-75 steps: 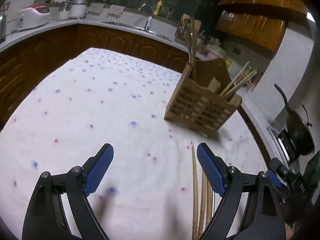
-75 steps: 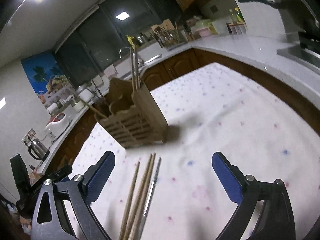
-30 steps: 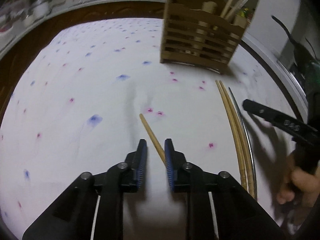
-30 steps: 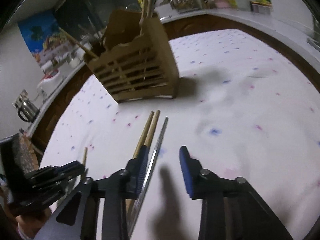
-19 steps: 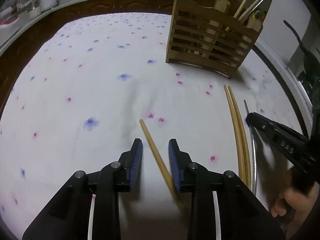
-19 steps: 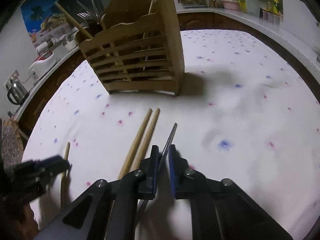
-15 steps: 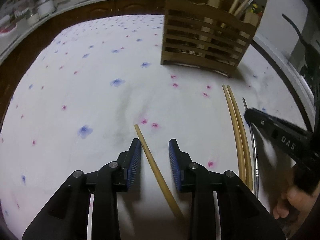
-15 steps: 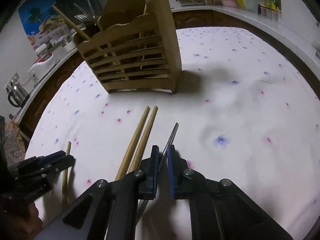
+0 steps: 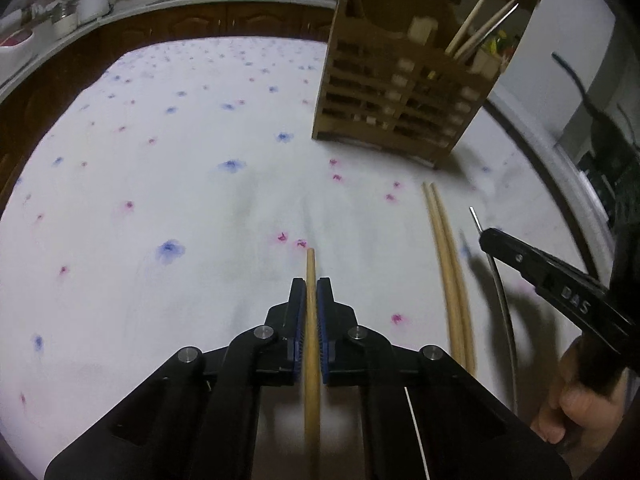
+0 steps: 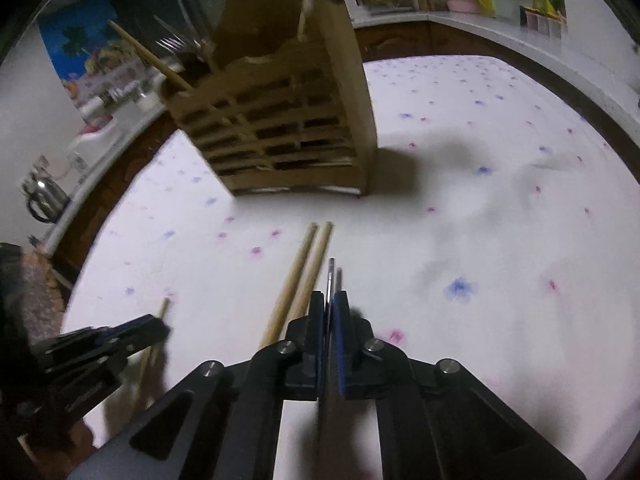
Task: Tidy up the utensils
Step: 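Lift both wooden chopsticks and carry them over the wooden holder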
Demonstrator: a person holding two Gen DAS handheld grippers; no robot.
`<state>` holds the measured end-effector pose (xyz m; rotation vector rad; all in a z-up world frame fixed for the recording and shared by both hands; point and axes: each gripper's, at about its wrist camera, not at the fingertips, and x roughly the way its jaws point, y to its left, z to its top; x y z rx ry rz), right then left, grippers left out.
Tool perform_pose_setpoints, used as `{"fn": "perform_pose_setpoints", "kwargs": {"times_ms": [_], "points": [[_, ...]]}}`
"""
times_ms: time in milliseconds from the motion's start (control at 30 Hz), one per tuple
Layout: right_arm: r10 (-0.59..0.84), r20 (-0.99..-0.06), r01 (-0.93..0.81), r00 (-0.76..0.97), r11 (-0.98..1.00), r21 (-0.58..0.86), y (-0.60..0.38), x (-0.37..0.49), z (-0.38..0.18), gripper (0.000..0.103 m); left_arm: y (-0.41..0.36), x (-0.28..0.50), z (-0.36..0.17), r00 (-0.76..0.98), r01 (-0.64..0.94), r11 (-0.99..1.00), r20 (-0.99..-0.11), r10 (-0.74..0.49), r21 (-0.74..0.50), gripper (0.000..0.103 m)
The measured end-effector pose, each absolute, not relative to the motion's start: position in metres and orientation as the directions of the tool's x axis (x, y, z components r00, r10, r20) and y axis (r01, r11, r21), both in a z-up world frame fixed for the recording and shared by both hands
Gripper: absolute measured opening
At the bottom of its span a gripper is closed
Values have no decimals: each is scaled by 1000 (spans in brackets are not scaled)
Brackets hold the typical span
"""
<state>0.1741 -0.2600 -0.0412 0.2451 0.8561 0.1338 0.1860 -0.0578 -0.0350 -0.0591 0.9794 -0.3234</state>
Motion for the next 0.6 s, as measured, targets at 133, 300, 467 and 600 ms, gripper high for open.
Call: {"fn": "perform_pose_setpoints", "kwargs": {"times_ms": [133, 300, 467, 600], "points": [[249, -675, -61, 695, 955, 289, -259, 151, -12, 5, -49, 170, -6, 555, 256, 938, -758, -342, -236, 5], [282, -589, -116, 757, 946, 303, -263, 123, 33, 4, -41, 151, 34, 615, 292, 921, -688, -386, -257, 5], [284, -514, -138, 809, 943, 304, -270, 105, 68, 4, -33, 137, 72, 662, 322, 907, -621, -420, -270, 5], [277, -456, -145, 846, 942, 303, -276, 95, 92, 4, -28, 131, 93, 693, 335, 904, -580, -427, -266, 5]]}}
